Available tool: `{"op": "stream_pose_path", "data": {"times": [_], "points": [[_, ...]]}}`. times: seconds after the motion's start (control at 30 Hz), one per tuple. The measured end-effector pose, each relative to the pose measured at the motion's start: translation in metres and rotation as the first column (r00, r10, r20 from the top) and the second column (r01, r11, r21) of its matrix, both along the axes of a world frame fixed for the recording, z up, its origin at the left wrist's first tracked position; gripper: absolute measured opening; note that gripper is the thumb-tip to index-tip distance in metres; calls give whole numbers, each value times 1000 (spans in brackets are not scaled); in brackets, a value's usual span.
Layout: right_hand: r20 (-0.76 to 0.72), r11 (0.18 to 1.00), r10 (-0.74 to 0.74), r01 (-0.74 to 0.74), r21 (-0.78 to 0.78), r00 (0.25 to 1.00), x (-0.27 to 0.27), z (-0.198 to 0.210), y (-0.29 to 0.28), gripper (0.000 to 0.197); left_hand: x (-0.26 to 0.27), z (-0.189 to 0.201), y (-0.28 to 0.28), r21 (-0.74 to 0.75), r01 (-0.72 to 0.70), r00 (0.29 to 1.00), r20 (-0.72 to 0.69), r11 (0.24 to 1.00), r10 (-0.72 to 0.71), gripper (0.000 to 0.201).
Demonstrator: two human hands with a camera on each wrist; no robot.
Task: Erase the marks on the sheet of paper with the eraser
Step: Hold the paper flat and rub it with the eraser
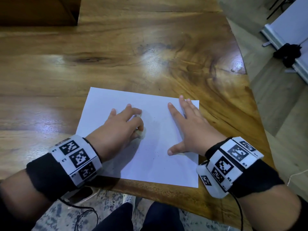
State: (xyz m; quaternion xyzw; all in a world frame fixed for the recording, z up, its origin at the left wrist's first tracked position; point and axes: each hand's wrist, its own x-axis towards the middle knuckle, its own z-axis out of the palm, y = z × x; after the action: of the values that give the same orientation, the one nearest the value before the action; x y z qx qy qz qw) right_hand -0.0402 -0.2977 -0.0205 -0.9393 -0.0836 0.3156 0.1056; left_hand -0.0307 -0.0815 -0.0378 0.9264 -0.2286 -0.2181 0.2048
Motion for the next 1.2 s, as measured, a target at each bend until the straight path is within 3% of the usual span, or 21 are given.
{"op": "stream_pose_path", "data": {"times": [0.1,0.2,0.3,0.4,0.57,0.73,0.9,1.03,1.2], "points": [[-2,1000,-2,3,22,1000,-11,-2,2,130,-3,-1,9,25,54,998,15,998,-54,28],[42,1000,27,-27,10,999,-16,-3,5,130,-2,3,11,-22,42,999,16,999,-42,22],[57,996,79,-81,23,995,-11,-3,8,131,8,16,-2,-197,-234,971,-89,952,220,17],[67,995,99,-100,19,993,-9,-1,10,130,31,25,-21,-118,-186,973,116,975,200,11],[64,994,106,-106,-1,992,-7,-1,12,131,54,22,-48,-103,-354,922,126,930,365,14],[66,995,100,-101,16,993,-7,-3,11,132,39,18,-51,-84,-143,989,29,986,146,13],[74,995,98,-100,19,992,-7,-5,10,132,57,22,-48,-110,-238,965,86,965,248,15],[80,995,89,-92,35,993,-7,-4,10,132,49,25,-46,-13,-6,999,-35,1000,6,12],[92,996,77,-81,37,993,-7,-4,10,133,67,23,-50,-57,-76,989,121,995,82,15]]}}
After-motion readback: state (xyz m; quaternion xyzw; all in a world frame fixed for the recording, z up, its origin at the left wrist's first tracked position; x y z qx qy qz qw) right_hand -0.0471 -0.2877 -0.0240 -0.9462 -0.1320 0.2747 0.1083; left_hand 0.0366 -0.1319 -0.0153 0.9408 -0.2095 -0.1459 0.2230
